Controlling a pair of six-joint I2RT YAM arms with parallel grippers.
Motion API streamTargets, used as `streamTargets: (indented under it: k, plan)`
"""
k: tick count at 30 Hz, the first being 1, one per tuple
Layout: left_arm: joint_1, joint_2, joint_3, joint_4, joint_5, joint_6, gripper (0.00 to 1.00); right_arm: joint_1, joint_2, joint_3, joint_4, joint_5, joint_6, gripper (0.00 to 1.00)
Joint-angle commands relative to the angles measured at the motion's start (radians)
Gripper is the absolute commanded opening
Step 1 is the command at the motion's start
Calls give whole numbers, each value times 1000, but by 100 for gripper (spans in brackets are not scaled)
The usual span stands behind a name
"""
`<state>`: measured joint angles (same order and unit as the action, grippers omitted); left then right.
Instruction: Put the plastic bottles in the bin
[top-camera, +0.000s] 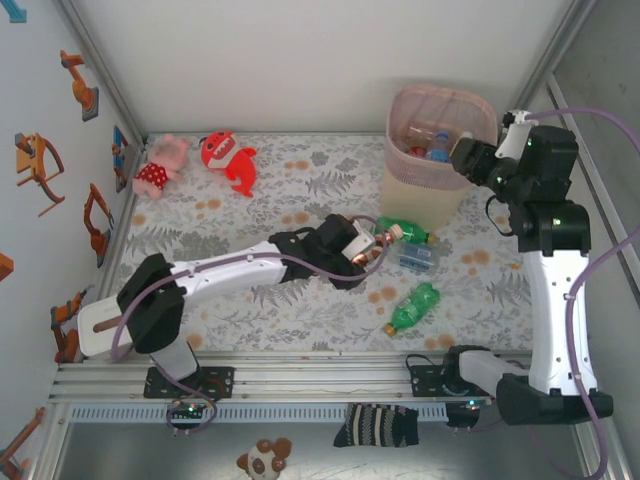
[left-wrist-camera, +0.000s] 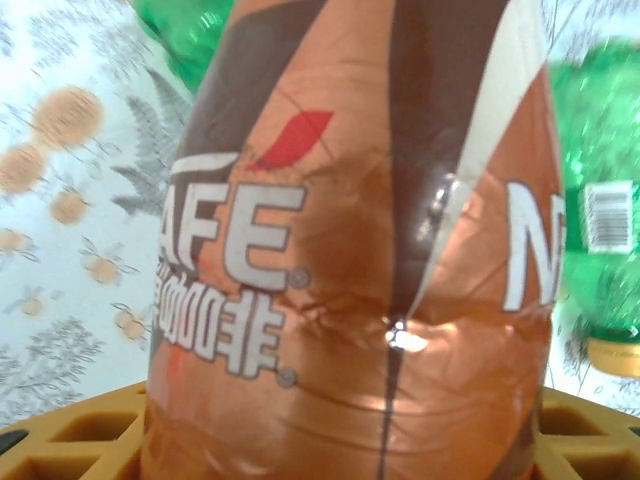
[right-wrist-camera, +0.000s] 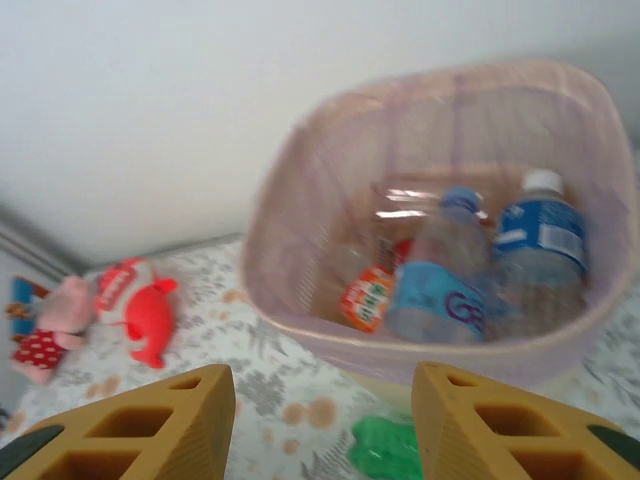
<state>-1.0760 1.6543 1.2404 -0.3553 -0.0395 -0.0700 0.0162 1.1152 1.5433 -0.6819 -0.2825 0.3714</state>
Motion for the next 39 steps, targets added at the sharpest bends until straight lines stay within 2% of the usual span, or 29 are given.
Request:
streamTargets:
  k: [1, 9, 15, 20, 25, 28, 34, 39]
  plan:
    - [37, -85, -41, 117, 50, -23, 55, 0, -35, -47, 199, -160, 35, 49]
    - [93, -285, -139, 301, 265, -22, 55, 1, -95, -163, 477, -388, 106, 50]
    - [99, -386, -145, 375, 418, -5, 55, 10, -137, -291, 862, -579, 240, 52]
    - [100, -438, -130, 403, 509, 16, 55, 39, -137, -318, 1088, -700, 334, 58]
    - [102, -460, -103, 406, 578, 45, 55, 123, -122, -342, 1244, -811, 342, 66]
    - [102, -465, -94, 406, 615, 55, 56, 176, -111, -354, 1290, -857, 336, 67]
    - [102, -472, -90, 409, 629, 59, 55, 244, -93, -360, 1268, -912, 300, 67]
    - [102, -480, -95, 424, 636, 64, 56, 281, -98, -370, 1182, -926, 229, 65]
